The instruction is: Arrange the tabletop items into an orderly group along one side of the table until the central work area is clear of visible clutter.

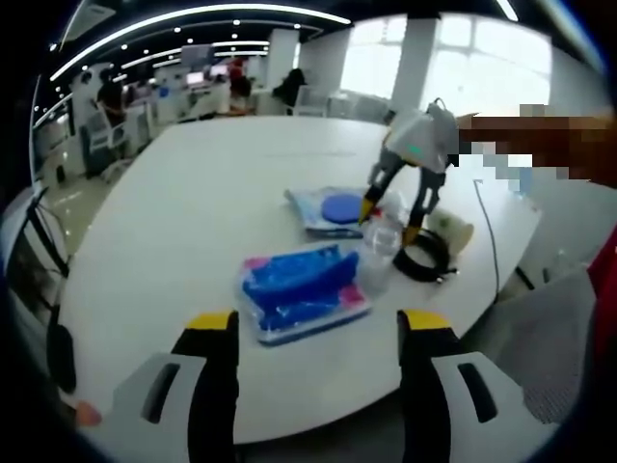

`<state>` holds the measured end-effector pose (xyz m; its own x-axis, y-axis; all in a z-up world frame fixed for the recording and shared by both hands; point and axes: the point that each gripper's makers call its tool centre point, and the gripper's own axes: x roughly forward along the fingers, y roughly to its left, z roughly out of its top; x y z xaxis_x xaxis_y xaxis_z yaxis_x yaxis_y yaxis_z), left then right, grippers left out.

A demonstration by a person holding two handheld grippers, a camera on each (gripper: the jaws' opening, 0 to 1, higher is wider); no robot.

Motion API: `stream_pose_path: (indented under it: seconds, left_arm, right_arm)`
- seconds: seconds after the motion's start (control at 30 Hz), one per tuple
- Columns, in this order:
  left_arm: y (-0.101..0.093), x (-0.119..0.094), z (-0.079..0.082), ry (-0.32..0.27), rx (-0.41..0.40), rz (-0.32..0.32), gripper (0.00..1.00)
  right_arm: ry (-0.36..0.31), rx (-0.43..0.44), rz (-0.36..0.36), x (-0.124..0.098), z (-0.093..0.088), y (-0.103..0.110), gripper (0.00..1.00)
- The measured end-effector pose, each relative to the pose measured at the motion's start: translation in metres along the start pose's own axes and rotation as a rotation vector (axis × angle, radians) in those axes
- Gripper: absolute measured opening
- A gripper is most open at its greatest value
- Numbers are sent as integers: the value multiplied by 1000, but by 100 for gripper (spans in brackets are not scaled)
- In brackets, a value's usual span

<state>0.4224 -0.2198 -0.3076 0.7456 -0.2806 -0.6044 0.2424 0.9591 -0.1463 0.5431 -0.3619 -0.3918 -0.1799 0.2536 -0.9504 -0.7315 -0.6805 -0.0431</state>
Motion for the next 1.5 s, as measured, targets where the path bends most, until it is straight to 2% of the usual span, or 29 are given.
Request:
stream_pose_path:
  seconds: [0.7, 1.07, 1.5]
  left_arm:
    - [-2, 0, 0, 4, 6, -8, 63]
    - [-4, 1, -1, 6, 9, -15, 63]
    - [-5, 1, -2, 11, 14, -20, 63]
  right_arm:
    - [-15, 10, 13, -3, 4, 8, 35]
    - [-73, 91, -11, -12, 6, 8, 34]
    - [-120, 143, -35, -20, 12, 9, 32]
